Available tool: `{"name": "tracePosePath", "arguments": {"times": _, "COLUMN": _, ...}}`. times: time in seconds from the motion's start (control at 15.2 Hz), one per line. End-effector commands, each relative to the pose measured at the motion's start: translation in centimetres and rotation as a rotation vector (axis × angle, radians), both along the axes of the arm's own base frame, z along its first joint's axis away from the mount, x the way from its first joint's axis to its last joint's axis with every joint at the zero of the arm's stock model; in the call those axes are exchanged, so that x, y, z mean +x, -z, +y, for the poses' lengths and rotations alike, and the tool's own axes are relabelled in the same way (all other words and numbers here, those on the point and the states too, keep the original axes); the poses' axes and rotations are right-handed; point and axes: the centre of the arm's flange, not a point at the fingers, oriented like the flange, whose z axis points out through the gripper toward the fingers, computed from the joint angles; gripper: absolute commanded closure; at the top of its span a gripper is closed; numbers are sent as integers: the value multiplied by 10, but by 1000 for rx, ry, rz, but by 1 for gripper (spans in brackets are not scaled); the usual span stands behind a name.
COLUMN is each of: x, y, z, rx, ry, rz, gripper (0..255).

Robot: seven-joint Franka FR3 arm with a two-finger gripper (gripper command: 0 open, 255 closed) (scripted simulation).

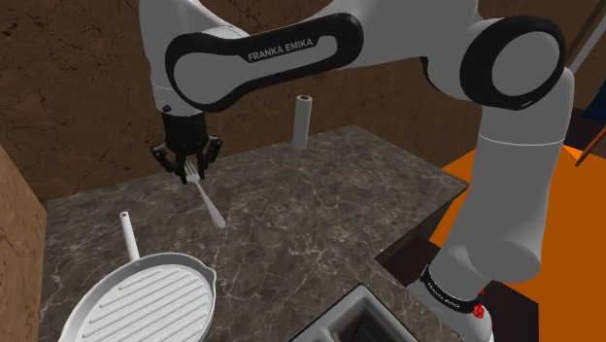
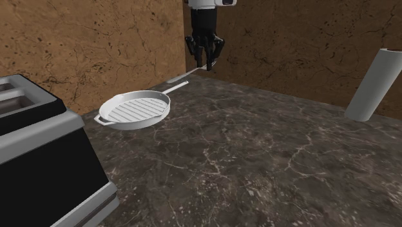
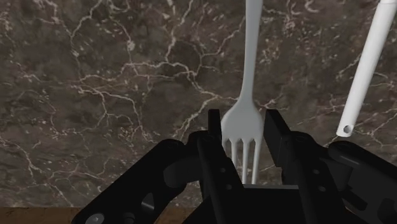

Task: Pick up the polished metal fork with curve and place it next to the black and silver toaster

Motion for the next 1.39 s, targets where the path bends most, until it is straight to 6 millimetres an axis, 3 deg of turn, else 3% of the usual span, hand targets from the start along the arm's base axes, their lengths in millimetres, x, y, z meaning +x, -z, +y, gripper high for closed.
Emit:
{"name": "tracePosePath", "arguments": {"times": 0.0, "x": -1, "y": -9, "z": -1, "rx": 0, "ry": 0, "rz": 0, "gripper": 255}}
{"name": "tracePosePath", "arguments": {"times": 1.32, "x": -1, "y": -115, "z": -1, "rx": 0, "ry": 0, "rz": 0, "gripper": 255}}
